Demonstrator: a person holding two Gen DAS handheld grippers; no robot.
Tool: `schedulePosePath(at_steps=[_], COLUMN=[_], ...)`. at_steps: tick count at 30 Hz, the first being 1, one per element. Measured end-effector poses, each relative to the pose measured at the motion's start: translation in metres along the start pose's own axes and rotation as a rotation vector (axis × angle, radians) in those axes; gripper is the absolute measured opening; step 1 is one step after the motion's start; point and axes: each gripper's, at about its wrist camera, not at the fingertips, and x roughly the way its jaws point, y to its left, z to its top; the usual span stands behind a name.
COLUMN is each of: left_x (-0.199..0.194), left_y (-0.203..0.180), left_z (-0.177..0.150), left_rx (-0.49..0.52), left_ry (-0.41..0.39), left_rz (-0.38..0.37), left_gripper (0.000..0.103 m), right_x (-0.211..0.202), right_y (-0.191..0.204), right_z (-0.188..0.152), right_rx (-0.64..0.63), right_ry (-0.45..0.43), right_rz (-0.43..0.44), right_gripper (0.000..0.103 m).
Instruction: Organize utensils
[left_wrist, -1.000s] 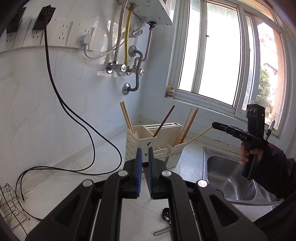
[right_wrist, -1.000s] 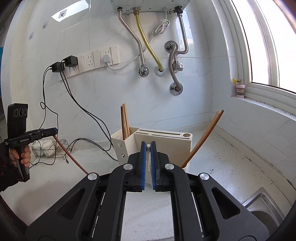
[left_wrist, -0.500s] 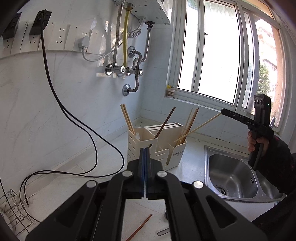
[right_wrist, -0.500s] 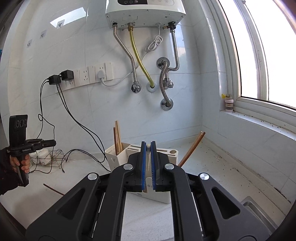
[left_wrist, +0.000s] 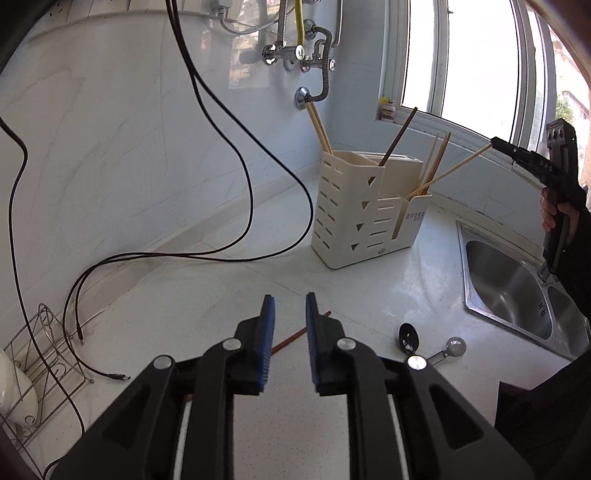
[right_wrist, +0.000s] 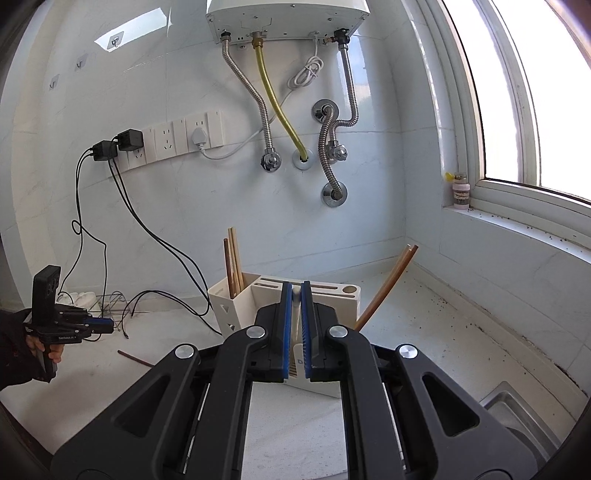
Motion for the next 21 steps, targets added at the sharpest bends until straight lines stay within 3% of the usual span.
schedulePosePath(at_steps=[7,13,16,21], left_x=[0.005,0.011,0.018,0.041], left_y=[0.037,0.074,0.083,0.093], left_z=[-0.033,-0.057,-0.058,-0.048], left_rx=[-0.07,-0.179,-0.165,-0.054], left_ry=[0.061,0.105,0.121,0.169], left_rz=[0.067,0.138,0.157,0.211], left_gripper=[0.045,0.047,0.048,0.059], right_x=[-0.006,-0.013,-0.013,-0.012], right_y=[0.0,-0.004,-0.007,-0.013], right_z=[-0.002,-0.004,-0.006,-0.011], right_rx=[0.027,0.059,0.079,0.109], right_ry=[-0.027,-0.043,-0.043,-0.033], right_rz=[-0.038,-0.055,-0.063,-0.064], right_gripper=[0.005,0.005,0.005,0.005])
